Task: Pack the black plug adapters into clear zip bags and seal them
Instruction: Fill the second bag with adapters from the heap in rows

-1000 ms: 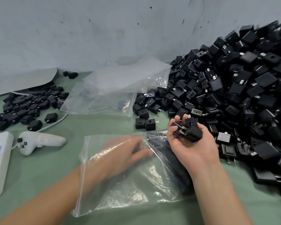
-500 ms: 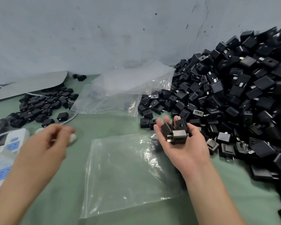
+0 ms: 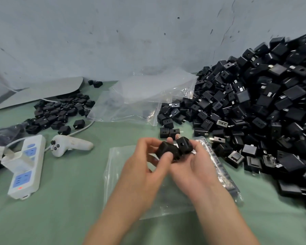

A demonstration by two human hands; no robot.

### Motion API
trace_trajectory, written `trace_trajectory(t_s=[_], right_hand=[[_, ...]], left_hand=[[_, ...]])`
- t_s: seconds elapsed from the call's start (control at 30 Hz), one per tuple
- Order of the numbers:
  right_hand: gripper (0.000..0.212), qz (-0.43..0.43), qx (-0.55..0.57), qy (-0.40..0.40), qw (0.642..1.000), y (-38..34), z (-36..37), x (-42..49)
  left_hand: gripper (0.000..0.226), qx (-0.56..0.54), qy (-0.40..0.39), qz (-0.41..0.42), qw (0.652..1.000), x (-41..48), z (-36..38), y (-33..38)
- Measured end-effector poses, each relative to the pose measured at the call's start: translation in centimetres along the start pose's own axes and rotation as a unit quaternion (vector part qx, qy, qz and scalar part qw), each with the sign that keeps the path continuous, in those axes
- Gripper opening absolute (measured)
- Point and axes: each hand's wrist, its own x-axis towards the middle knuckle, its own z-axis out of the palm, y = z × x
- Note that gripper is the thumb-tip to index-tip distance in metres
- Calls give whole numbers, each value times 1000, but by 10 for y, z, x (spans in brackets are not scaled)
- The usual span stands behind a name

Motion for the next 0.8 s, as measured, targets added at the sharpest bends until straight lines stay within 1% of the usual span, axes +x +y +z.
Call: trace_trajectory(t_s=[0.07, 0.1, 0.13, 0.17, 0.23, 0.3, 0.33, 0.37, 0.47, 0.5, 0.57, 0.63, 0.73, 0.8], right_hand=[[27, -4, 23, 15, 1000, -5, -2, 2], [28, -4, 28, 20, 999, -7, -4, 2], [29, -8, 27, 22, 999, -10, -5, 2], [30, -15, 24, 24, 999, -14, -7, 2], [30, -36, 12, 22, 999, -23, -9, 2], [29, -68, 0, 19, 997, -34, -9, 2], [30, -82, -4, 21, 996, -39, -10, 3], [30, -93, -8, 25, 995, -42, -10, 4], [31, -105, -19, 40, 994, -47, -13, 7], [32, -104, -21, 44, 993, -46, -14, 9], [32, -99, -25, 46, 994, -43, -15, 11], [31, -96, -25, 43, 994, -40, -15, 13], [30, -96, -19, 41, 994, -39, -14, 15], [30, -100, -14, 41, 994, -40, -14, 17]], left_hand=[[12, -70, 32, -35, 996, 4, -22, -2], [8, -85, 49, -50, 994, 5, -35, -6], [6, -80, 70, -65, 992, 7, -51, -13], [10, -62, 95, -86, 990, 7, -68, -23], [16, -18, 133, -150, 980, 4, -99, -49], [18, 21, 122, -218, 968, -2, -115, -72], [16, 41, 100, -230, 967, -6, -116, -79], [13, 61, 73, -221, 971, -8, -112, -82], [9, 125, -10, -159, 979, -11, -93, -82], [11, 143, -31, -136, 980, -10, -87, -81], [27, 209, -69, -79, 972, -8, -80, -85], [41, 283, -92, -24, 954, -8, -80, -90], [51, 292, -118, 4, 949, -11, -90, -93], [50, 307, -148, 29, 940, -10, -95, -96]])
